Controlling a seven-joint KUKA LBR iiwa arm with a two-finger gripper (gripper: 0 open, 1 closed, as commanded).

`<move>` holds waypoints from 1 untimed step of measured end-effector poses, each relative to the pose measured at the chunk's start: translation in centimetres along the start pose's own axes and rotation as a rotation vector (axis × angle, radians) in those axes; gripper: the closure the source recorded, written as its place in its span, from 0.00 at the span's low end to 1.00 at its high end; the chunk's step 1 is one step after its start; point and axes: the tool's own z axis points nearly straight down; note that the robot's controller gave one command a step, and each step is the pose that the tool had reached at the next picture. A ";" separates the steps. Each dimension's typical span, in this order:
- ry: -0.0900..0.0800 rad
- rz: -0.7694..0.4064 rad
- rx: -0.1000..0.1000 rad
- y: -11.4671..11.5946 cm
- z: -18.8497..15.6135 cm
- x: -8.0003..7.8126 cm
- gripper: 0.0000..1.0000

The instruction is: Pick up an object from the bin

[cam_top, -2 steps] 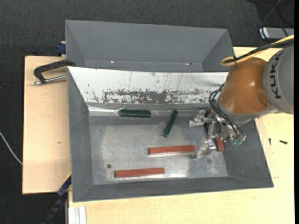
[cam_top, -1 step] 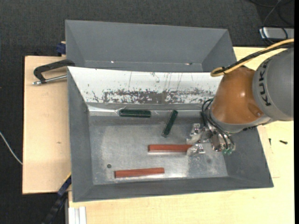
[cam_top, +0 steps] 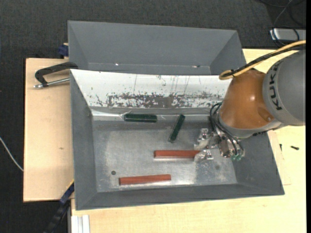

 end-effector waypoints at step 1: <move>-0.016 -0.008 0.003 -1.3 -16.5 -1.9 1.00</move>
Offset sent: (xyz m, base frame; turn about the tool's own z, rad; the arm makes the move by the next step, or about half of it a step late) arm 0.0000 0.0000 0.0000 0.0000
